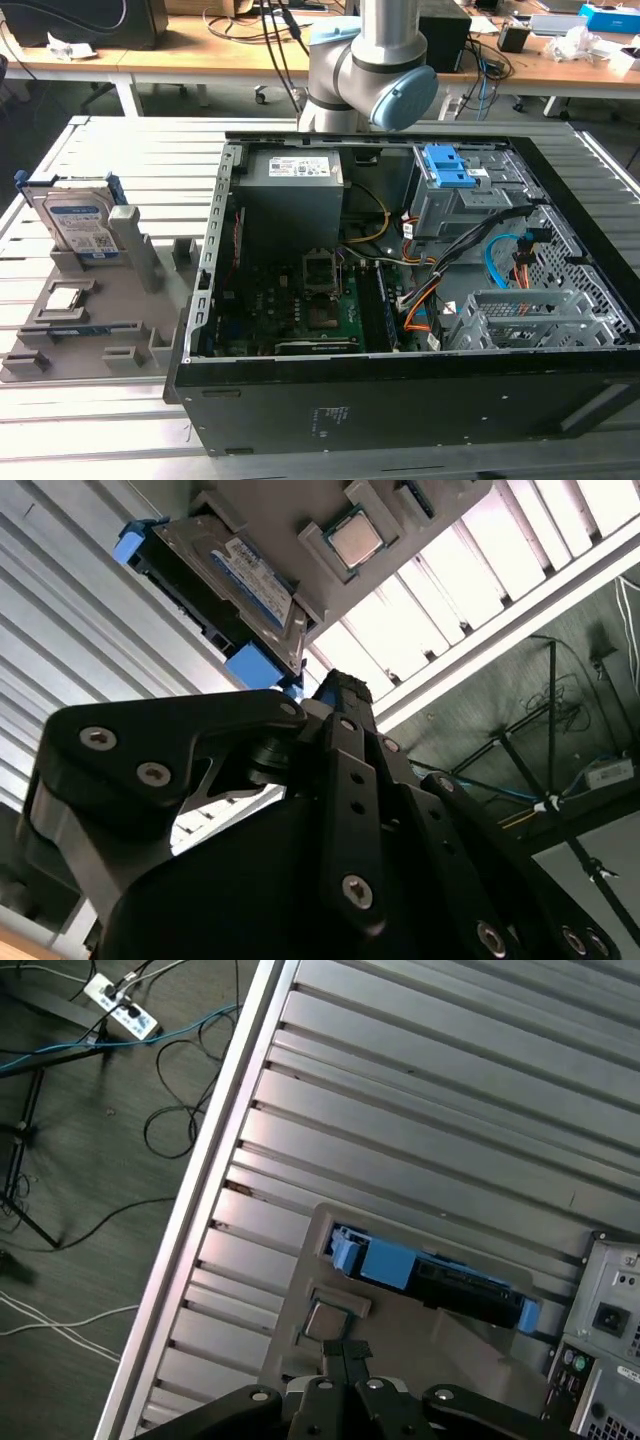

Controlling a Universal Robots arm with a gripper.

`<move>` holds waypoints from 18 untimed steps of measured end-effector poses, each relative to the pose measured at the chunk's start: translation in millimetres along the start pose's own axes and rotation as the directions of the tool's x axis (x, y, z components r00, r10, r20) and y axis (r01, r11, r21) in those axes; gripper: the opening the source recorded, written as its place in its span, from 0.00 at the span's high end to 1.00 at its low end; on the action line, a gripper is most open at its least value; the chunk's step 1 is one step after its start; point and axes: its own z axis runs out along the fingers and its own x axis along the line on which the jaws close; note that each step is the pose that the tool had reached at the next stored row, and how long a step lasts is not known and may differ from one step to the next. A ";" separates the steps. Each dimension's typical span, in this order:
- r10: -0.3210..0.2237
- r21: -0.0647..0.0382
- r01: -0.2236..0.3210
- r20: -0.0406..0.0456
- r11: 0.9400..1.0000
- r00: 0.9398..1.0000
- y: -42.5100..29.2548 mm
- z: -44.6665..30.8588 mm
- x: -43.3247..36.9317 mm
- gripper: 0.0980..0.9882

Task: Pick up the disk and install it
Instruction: 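Pick up the disk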

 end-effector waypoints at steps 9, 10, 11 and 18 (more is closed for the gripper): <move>-0.123 -0.001 0.123 -0.001 0.992 0.992 0.1 -0.1 0.0 0.99; -0.136 -0.001 0.136 -0.001 0.991 0.991 0.1 -0.1 0.0 0.99; -0.152 -0.001 0.152 -0.001 0.988 0.988 0.1 -0.1 0.0 0.99; -0.251 -0.002 0.251 -0.001 0.968 0.968 0.1 -0.1 0.0 0.99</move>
